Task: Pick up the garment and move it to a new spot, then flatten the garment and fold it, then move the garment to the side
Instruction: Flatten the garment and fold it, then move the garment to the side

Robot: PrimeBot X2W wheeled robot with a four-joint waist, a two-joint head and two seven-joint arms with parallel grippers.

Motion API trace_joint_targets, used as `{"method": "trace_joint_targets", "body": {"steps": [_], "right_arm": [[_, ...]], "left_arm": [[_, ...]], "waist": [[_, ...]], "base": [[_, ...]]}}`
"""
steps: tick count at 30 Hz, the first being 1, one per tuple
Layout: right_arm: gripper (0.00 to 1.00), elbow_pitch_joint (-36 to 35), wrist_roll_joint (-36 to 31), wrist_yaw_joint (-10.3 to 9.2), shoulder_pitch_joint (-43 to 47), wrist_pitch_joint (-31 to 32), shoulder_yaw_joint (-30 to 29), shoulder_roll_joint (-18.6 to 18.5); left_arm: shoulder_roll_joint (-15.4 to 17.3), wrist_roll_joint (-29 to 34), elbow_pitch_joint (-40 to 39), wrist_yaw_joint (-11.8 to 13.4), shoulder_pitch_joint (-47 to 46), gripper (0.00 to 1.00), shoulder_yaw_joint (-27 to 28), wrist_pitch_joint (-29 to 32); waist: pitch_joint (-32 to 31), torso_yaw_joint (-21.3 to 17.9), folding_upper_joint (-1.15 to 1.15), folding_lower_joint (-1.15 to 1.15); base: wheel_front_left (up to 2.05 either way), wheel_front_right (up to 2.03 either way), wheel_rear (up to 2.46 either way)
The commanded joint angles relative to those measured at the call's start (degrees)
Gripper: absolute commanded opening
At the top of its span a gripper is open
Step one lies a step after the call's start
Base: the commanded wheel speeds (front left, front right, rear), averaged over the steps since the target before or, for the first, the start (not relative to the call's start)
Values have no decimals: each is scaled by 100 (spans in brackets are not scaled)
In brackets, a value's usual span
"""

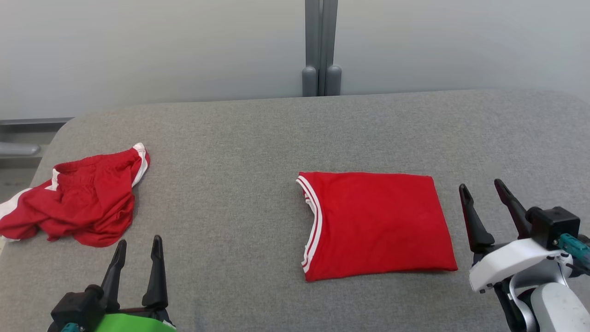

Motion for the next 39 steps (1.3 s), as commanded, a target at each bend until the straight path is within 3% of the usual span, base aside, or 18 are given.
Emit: {"method": "trace_joint_targets", "body": {"steps": [1,15,31,35,39], "right_arm": [[100,-41,-61,-3,91,-55,-16,19],[100,-86,-124,-3,442,-179,-272,360],[100,-57,-105,-3,386,-115,-263,406],[100,15,-57,-3,217,137,-208,362],[100,289,-70,-4,-148,960,-200,260]], "left_arm": [[7,23,11,-5,130,100,19,2],[26,111,23,-12,184,100,130,2],[-20,124,36,-20,91,100,96,2],[-32,101,7,-20,96,100,121,2],[-55,82,-41,-21,83,100,140,2]], "waist": [[-9,-2,0,0],[-28,-20,0,0],[21,-38,0,0],[54,-38,0,0],[129,-26,0,0]], "base": [[0,0,0],[0,0,0],[0,0,0],[0,0,0],[0,0,0]]}}
